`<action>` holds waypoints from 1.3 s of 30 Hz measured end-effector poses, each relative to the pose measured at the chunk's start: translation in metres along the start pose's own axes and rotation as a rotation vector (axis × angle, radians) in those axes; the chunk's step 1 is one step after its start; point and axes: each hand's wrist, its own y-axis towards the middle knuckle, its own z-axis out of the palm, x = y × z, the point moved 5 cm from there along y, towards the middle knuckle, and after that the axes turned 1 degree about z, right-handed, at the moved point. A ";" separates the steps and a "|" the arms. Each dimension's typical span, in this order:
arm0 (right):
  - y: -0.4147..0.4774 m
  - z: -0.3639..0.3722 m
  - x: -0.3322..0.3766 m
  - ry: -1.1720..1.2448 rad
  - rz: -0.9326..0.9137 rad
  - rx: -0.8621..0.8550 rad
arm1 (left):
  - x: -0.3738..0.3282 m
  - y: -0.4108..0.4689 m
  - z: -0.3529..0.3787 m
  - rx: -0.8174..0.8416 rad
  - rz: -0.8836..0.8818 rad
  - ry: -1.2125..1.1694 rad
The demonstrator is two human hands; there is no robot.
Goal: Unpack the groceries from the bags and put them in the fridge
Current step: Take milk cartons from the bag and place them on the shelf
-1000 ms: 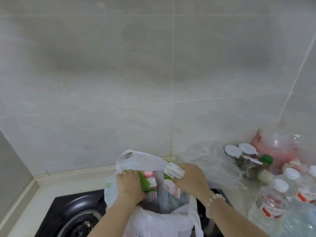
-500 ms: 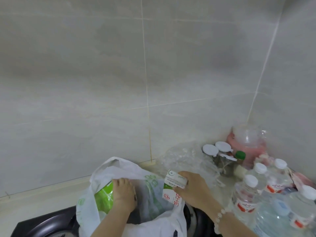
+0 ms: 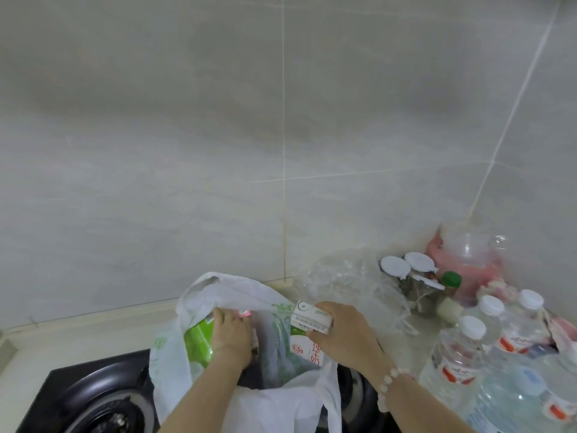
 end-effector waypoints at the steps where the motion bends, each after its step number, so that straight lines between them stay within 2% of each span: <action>1: 0.001 0.001 0.001 -0.005 -0.004 0.004 | -0.001 0.001 0.001 -0.009 0.007 0.016; 11: 0.005 0.005 -0.004 0.011 -0.004 -0.003 | -0.001 0.003 0.009 -0.069 0.001 -0.074; 20: 0.011 0.000 0.000 0.028 0.026 -0.038 | 0.002 -0.008 -0.013 -0.108 -0.015 -0.072; 25: 0.008 -0.005 0.002 0.012 0.025 -0.049 | 0.001 -0.018 -0.036 -0.172 0.007 -0.149; 28: 0.007 -0.012 0.002 0.048 0.039 -0.081 | 0.004 -0.022 -0.048 -0.229 -0.005 -0.351; 34: 0.004 -0.030 0.005 0.111 0.072 -0.129 | 0.010 -0.036 -0.070 -0.382 -0.019 -0.920; 39: 0.003 -0.047 0.014 0.191 0.068 -0.178 | 0.030 -0.051 -0.076 -0.501 -0.095 -1.121</action>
